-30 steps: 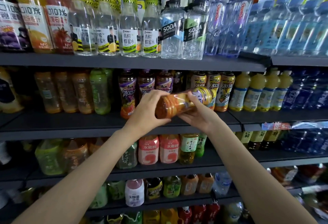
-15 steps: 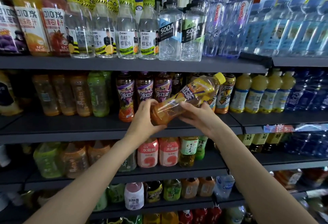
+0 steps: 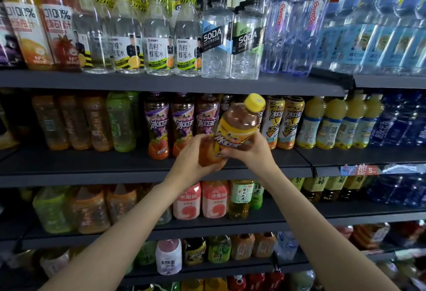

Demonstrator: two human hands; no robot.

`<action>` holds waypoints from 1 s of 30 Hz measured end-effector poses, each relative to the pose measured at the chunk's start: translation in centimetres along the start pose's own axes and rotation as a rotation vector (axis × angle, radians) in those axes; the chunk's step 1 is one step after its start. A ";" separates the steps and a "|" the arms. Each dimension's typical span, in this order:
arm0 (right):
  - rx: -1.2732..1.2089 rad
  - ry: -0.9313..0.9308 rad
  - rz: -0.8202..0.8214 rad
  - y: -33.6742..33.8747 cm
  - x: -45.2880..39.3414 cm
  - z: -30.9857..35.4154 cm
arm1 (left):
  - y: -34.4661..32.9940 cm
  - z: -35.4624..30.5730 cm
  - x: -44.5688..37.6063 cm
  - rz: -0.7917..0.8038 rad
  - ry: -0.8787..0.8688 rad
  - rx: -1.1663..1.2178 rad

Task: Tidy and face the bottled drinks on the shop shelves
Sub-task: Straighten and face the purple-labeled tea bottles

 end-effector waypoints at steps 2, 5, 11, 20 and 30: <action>0.157 0.039 0.018 -0.7 -0.5 -0.1 | -0.5 0.0 -0.2 0.005 0.018 0.076; 0.288 0.070 0.021 -2.2 -1.2 -0.7 | -0.5 0.4 -0.6 -0.052 0.054 0.119; 0.326 0.041 0.053 -3.9 -3.6 -2.4 | -0.1 1.7 -2.3 -0.101 0.094 -0.014; 0.034 -0.166 0.148 -1.0 -7.7 -6.0 | -0.9 4.4 -5.7 -0.109 0.346 -0.163; 0.392 -0.312 -0.049 -2.2 -14.6 -11.0 | -0.6 5.3 -7.1 -0.044 0.408 -0.247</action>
Point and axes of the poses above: each hand's wrist, its own x-axis away from the middle knuckle, its own y-axis out of the back of the hand, z = x × y, the point moved 3 cm from there along -x, towards the middle knuckle, and after that the axes turned 5 degrees about z, right-handed, at the moved point
